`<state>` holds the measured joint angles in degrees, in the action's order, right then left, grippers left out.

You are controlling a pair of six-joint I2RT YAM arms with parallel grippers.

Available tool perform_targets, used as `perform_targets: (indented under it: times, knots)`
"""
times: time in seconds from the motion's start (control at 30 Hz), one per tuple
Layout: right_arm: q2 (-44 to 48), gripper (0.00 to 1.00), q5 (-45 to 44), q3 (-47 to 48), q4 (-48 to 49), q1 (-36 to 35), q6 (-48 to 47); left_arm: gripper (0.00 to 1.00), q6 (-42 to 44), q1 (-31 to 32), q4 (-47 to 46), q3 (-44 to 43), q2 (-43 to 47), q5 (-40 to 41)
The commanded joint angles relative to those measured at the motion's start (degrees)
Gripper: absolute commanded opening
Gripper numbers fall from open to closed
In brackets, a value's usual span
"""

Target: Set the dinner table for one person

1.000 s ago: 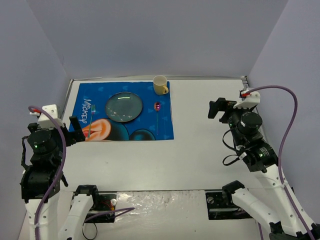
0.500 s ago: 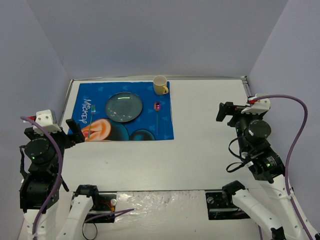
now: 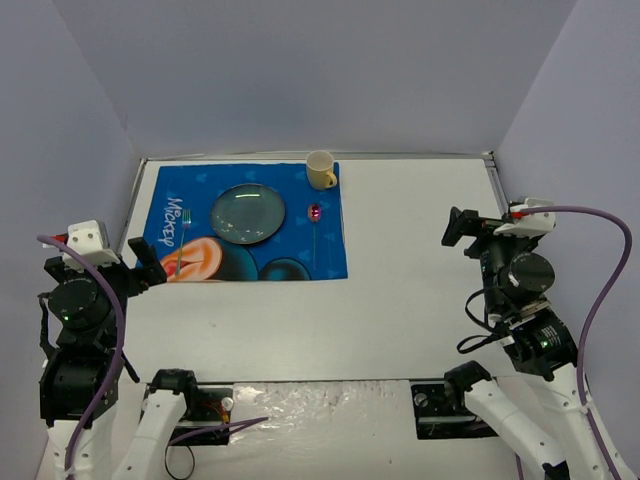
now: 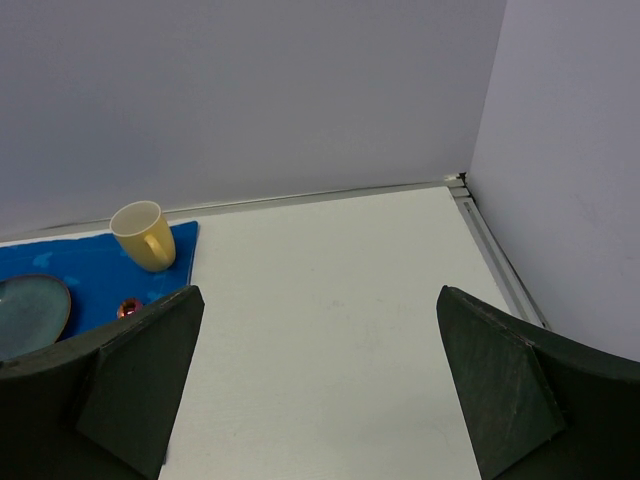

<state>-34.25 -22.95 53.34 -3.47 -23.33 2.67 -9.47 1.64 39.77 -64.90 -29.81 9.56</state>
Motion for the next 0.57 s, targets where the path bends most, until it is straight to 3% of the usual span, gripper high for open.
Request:
perform_targets:
  times: [0.0, 0.53]
  knots:
    - [0.0, 1.0, -1.8, 0.1, 5.8, -0.4, -1.4, 0.97, 0.7, 0.6, -3.2, -0.3, 0.2, 0.8]
    - [0.2, 1.0, -0.8, -0.4, 6.5, -0.4, -1.9, 0.97, 1.4, 0.7, -3.8, 1.3, 0.5, -1.1]
